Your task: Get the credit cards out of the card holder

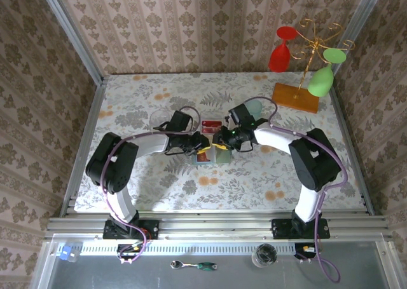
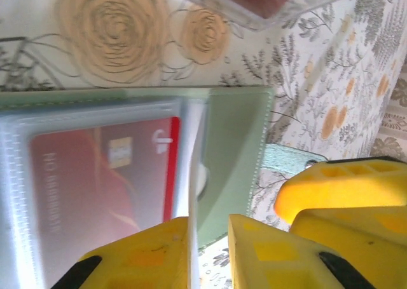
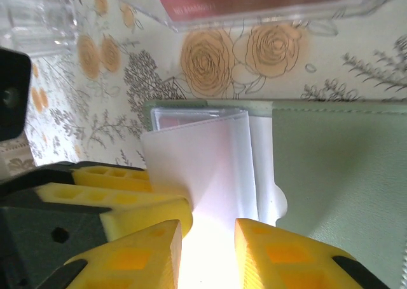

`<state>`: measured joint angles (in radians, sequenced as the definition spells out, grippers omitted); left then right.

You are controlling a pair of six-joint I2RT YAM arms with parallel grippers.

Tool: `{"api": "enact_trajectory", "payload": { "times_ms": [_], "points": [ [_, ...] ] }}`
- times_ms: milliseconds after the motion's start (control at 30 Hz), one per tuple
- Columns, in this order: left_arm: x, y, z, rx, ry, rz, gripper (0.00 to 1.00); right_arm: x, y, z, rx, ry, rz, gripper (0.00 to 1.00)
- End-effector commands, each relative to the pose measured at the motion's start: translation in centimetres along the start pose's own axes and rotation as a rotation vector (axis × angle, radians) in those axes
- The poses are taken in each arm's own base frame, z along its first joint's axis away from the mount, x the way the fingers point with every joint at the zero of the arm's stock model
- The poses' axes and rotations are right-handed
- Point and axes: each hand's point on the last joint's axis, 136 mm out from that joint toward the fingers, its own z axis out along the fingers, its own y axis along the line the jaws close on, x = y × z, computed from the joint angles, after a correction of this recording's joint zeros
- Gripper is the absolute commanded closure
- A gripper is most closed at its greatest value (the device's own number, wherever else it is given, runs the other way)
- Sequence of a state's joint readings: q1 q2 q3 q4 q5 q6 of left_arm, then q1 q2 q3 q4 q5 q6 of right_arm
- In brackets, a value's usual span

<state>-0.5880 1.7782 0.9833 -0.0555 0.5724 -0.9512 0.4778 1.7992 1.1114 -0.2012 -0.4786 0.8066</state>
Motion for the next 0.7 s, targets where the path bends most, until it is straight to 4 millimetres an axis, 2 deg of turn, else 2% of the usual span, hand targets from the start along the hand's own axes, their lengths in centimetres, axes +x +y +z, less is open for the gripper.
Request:
{"api": "enact_trajectory", "payload": {
  "times_ms": [0, 667],
  "points": [
    [-0.1, -1.9, 0.2, 0.031, 0.013, 0.011, 0.79, 0.2, -1.0, -1.3, 0.025, -0.008, 0.005, 0.71],
    [-0.2, -4.3, 4.4, 0.035, 0.086, 0.041, 0.94, 0.1, -3.8, -4.0, 0.034, -0.030, 0.028, 0.71]
  ]
}}
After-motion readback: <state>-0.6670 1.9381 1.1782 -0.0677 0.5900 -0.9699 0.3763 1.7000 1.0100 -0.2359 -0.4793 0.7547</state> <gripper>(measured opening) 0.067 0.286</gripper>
